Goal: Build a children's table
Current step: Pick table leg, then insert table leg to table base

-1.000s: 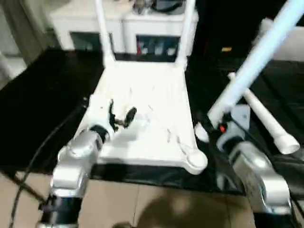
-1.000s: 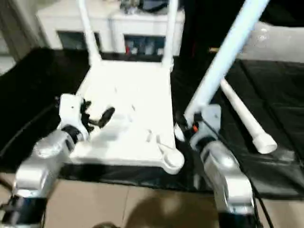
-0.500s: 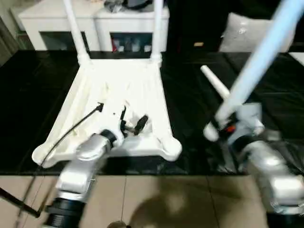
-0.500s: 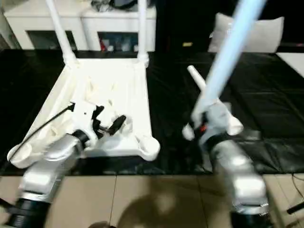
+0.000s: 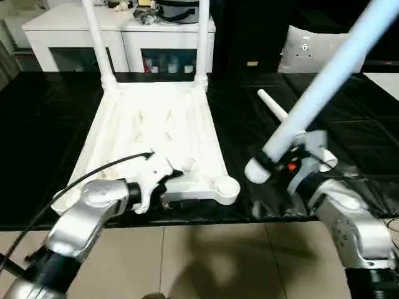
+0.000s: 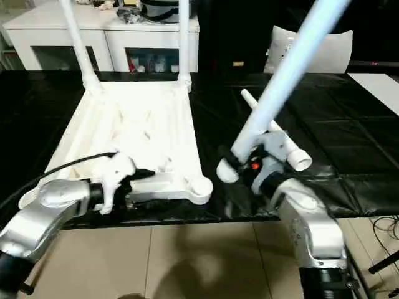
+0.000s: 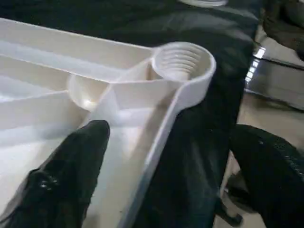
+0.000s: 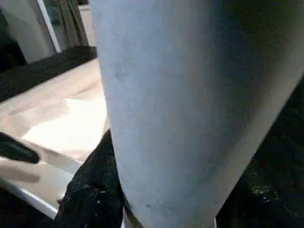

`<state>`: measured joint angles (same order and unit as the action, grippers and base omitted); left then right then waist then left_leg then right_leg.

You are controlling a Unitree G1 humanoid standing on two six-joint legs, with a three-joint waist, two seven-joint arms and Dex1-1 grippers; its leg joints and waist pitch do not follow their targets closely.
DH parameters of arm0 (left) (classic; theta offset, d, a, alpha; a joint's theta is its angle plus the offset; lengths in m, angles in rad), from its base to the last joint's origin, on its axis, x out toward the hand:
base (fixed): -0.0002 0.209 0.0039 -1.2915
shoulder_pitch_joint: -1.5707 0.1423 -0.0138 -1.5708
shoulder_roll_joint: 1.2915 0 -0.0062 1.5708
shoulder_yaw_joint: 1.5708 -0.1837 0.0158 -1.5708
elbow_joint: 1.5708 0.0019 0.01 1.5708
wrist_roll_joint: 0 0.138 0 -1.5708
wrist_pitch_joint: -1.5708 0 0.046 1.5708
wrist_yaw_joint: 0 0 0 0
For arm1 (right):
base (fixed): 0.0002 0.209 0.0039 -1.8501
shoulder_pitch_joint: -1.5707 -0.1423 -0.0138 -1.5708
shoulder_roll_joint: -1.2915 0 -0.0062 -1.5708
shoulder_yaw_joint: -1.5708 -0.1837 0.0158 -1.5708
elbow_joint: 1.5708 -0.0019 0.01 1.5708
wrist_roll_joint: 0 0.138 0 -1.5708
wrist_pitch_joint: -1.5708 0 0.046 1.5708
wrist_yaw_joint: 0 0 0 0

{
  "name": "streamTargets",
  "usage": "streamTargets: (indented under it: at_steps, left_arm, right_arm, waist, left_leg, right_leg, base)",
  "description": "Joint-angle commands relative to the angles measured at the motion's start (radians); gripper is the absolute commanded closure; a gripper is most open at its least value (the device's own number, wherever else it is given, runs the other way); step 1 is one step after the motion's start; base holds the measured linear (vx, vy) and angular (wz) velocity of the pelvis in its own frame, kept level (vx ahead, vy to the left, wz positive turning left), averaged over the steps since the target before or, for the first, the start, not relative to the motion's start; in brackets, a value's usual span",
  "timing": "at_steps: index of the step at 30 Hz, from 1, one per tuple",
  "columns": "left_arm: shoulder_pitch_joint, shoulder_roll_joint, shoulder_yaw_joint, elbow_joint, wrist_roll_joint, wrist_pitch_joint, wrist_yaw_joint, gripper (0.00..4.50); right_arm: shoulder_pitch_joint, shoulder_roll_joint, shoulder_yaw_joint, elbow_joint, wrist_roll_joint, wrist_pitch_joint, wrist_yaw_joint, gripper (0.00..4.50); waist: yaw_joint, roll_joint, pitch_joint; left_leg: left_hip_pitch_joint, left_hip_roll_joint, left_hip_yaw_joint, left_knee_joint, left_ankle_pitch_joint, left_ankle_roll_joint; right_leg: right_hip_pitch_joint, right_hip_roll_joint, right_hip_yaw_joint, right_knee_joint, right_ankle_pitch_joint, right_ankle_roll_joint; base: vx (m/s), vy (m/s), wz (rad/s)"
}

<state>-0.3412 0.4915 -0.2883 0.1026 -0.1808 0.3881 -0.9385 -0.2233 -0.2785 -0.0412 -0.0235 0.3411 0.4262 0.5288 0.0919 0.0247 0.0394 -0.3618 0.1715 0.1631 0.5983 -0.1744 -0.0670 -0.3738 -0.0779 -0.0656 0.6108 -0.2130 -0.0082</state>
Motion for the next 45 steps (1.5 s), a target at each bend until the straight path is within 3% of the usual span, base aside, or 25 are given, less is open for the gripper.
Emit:
streamTargets:
  at_steps: [1,4,7,8,12,14,17,22,28,40,45]
  left_arm:
    - [-0.025,0.004,-0.016,0.018,0.009,0.003,-0.028,0.49]
    - [-0.078,-0.011,-0.034,0.089,0.014,-0.008,-0.044,0.77]
    - [-0.133,-0.038,-0.04,0.172,0.011,-0.009,-0.081,0.94]
    - [-0.138,-0.043,-0.039,0.182,0.01,-0.015,-0.088,1.08]
    - [-0.16,-0.049,-0.055,0.232,0.024,-0.042,-0.117,1.27]
    - [-0.167,-0.046,-0.068,0.255,0.03,-0.063,-0.14,1.57]
    - [-0.173,-0.043,-0.078,0.28,0.041,-0.097,-0.164,1.66]
    - [-0.177,-0.038,-0.08,0.308,0.058,-0.13,-0.186,2.13]
    - [-0.184,-0.037,-0.067,0.348,0.056,-0.169,-0.205,2.6]
    - [-0.204,-0.033,-0.073,0.417,0.098,-0.256,-0.221,3.64]
    - [-0.214,-0.022,-0.088,0.436,0.134,-0.3,-0.224,3.96]
  right_arm:
    - [-0.011,-0.003,0.009,0.0,-0.015,-0.028,0.0,2.59]
    - [-0.008,-0.014,0.021,0.001,-0.014,-0.028,0.024,2.59]
    - [-0.009,-0.027,0.007,0.002,0.02,0.002,0.064,2.59]
    - [-0.008,-0.029,0.006,0.003,0.021,0.001,0.067,2.59]
    - [0.0,-0.041,0.01,-0.001,0.027,-0.002,0.086,2.59]
    - [0.003,-0.048,0.016,-0.005,0.034,0.008,0.104,2.59]
    - [0.002,-0.049,0.017,-0.005,0.042,0.017,0.113,2.59]
    - [-0.007,-0.049,0.019,-0.004,0.055,0.031,0.127,2.59]
    - [-0.011,-0.052,0.025,0.0,0.063,0.033,0.15,2.59]
    - [-0.009,-0.06,0.029,-0.007,0.077,0.042,0.177,2.59]
    - [-0.019,-0.064,0.033,-0.007,0.083,0.063,0.195,2.59]
  waist:
    - [0.001,0.0,-0.047]
    - [0.003,-0.002,-0.047]
    - [0.007,0.0,-0.051]
    - [0.008,-0.001,-0.054]
    - [0.008,-0.003,-0.062]
    - [0.007,-0.001,-0.064]
    - [0.006,-0.005,-0.065]
    - [0.006,-0.001,-0.06]
    - [0.009,-0.005,-0.055]
    - [0.013,-0.005,-0.057]
    - [0.014,-0.006,-0.053]
  left_leg:
    - [0.022,0.047,-0.023,-0.091,-0.392,-0.023]
    - [0.024,0.044,-0.019,-0.087,-0.388,-0.017]
    - [0.018,0.044,-0.017,-0.085,-0.348,-0.008]
    - [0.009,0.046,-0.019,-0.086,-0.308,-0.003]
    - [-0.001,0.045,-0.014,-0.077,-0.226,0.014]
    - [-0.003,0.046,-0.013,-0.073,-0.198,0.024]
    - [-0.003,0.045,-0.01,-0.071,-0.169,0.037]
    - [0.003,0.051,-0.01,-0.076,-0.209,0.029]
    - [0.006,0.051,-0.01,-0.08,-0.254,0.013]
    - [0.005,0.054,-0.01,-0.082,-0.24,0.013]
    - [0.006,0.054,-0.011,-0.084,-0.264,0.01]
  right_leg:
    - [0.018,-0.071,0.044,-0.091,-0.386,-0.12]
    - [0.016,-0.072,0.046,-0.095,-0.402,-0.12]
    - [0.021,-0.072,0.047,-0.092,-0.371,-0.123]
    - [0.028,-0.073,0.046,-0.084,-0.322,-0.135]
    - [0.031,-0.07,0.046,-0.071,-0.205,-0.163]
    - [0.032,-0.069,0.045,-0.068,-0.163,-0.177]
    - [0.033,-0.066,0.044,-0.064,-0.103,-0.198]
    - [0.03,-0.068,0.044,-0.067,-0.151,-0.201]
    - [0.026,-0.074,0.047,-0.079,-0.262,-0.172]
    - [0.026,-0.074,0.048,-0.074,-0.219,-0.177]
    - [0.024,-0.077,0.049,-0.081,-0.281,-0.162]
  base:
    - [0.0,0.0,0.0]
    - [0.0,0.0,0.0]
    - [0.0,0.0,0.0]
    - [0.0,0.0,0.0]
    - [0.0,0.0,0.0]
    - [0.0,0.0,0.0]
    - [0.0,0.0,0.0]
    - [0.0,0.0,0.0]
    - [0.0,0.0,0.0]
    - [0.0,0.0,0.0]
    - [0.0,0.0,0.0]
